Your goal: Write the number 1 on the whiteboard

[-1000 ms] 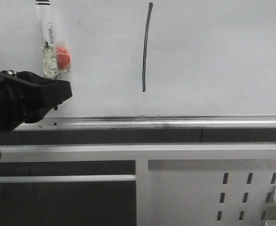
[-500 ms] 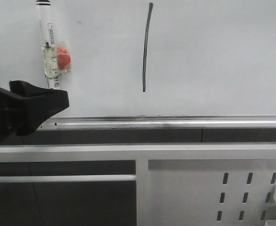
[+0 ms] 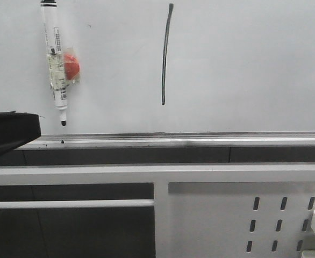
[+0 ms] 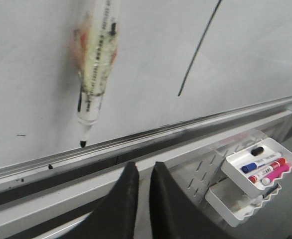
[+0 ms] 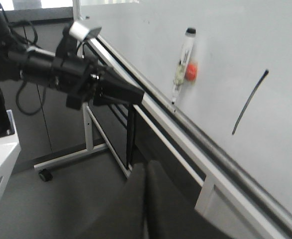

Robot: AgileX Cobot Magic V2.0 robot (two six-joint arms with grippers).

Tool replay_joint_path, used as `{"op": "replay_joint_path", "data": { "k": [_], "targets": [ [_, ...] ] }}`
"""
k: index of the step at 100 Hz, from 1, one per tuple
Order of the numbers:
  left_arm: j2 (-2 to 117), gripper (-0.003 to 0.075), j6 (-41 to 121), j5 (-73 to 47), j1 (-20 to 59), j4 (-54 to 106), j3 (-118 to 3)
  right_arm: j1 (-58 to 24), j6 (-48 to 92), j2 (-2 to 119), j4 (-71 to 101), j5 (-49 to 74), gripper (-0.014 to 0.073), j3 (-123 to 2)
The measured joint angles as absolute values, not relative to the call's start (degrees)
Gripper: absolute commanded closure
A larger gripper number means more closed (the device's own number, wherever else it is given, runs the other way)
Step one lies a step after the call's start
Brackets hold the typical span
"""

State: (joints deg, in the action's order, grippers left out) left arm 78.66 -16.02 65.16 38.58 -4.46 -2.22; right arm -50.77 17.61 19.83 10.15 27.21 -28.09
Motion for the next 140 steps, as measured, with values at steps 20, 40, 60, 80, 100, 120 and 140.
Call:
{"op": "replay_joint_path", "data": {
  "k": [20, 40, 60, 80, 100, 120, 140],
  "targets": [
    [75.04, 0.074, -15.2, 65.16, 38.58, -9.99, -1.03, -50.77, 17.15, 7.88, 10.06, 25.6, 0.0643, -16.43],
    [72.7, 0.074, -14.73, 60.26, 38.58, -13.03, -3.12, -50.77, 16.82, 3.57, 10.06, 23.44, 0.0643, -12.9],
    [66.84, 0.074, -17.17, 41.89, 38.58, -23.85, -13.25, -50.77, 16.82, 3.33, 10.06, 23.08, 0.0643, -12.8],
    [52.04, 0.074, -24.21, 20.42, 38.58, -28.14, -19.62, -50.77, 16.82, 3.33, 10.06, 23.08, 0.0643, -12.8],
    [38.27, 0.074, -25.99, 17.79, 38.58, -28.27, -19.7, -50.77, 16.82, 3.33, 10.06, 23.08, 0.0643, -12.8],
    [31.95, 0.074, -22.3, 17.85, 38.58, -33.04, -19.7, -50.77, 16.78, 3.33, 10.06, 23.08, 0.0643, -12.8],
    [28.42, 0.074, -18.34, 11.45, 38.1, -33.54, -19.21, -50.77, 16.78, 3.33, 10.06, 23.01, 0.0643, -12.8]
  ]
}}
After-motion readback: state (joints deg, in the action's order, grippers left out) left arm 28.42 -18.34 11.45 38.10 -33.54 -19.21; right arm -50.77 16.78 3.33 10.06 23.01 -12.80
